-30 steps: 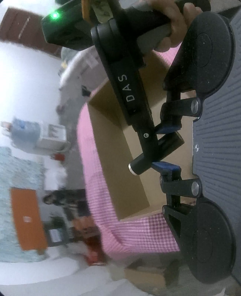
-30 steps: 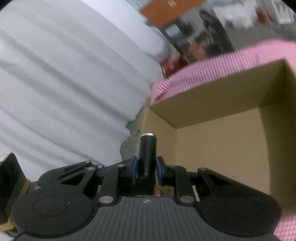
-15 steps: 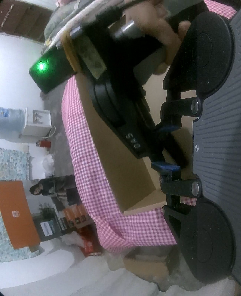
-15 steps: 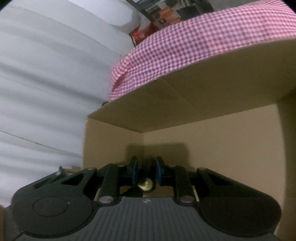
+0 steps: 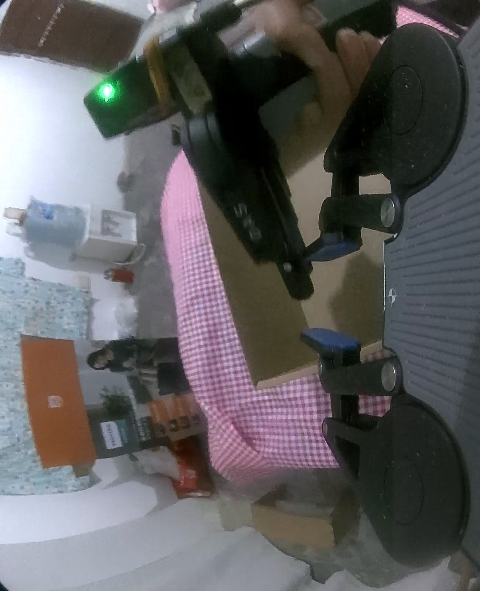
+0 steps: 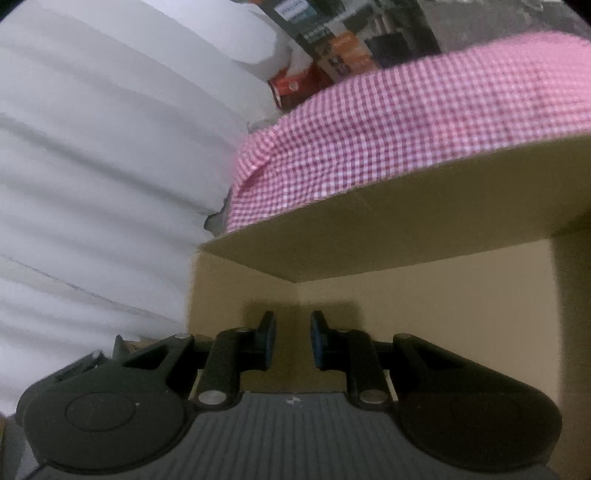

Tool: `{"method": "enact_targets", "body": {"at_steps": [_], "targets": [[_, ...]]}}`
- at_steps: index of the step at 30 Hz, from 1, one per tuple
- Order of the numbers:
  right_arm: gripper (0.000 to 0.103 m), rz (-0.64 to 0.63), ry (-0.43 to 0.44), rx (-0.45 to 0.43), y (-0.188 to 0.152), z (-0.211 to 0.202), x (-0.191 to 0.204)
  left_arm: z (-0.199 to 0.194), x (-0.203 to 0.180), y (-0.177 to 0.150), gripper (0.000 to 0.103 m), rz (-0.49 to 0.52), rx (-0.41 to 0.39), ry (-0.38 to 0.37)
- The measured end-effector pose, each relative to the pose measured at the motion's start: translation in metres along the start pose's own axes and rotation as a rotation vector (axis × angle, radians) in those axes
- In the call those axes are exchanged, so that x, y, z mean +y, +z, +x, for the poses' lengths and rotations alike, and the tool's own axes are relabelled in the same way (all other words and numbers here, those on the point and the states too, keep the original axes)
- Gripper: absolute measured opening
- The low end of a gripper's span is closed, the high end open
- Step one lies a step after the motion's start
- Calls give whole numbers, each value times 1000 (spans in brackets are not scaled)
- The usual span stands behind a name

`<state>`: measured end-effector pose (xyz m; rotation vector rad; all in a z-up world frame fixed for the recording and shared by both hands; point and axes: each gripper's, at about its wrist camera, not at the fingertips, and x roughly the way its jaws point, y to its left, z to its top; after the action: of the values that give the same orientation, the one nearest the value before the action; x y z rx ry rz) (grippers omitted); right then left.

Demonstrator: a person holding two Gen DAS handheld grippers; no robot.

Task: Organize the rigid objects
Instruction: 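Carry the black tube into the cardboard box and open the right gripper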

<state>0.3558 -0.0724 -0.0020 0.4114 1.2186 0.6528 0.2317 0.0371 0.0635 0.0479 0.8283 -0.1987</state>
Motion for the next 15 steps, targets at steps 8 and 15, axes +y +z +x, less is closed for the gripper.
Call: {"method": "enact_targets", "body": {"at_steps": [8,15], "targets": [[23,-79,25,-81,-37,-86,15,-43,-15,-15,49,17,-74,-38],[23,-133,73,-171,-86,-152,19,-83,-33,-30,54,48,-133,-75]]}}
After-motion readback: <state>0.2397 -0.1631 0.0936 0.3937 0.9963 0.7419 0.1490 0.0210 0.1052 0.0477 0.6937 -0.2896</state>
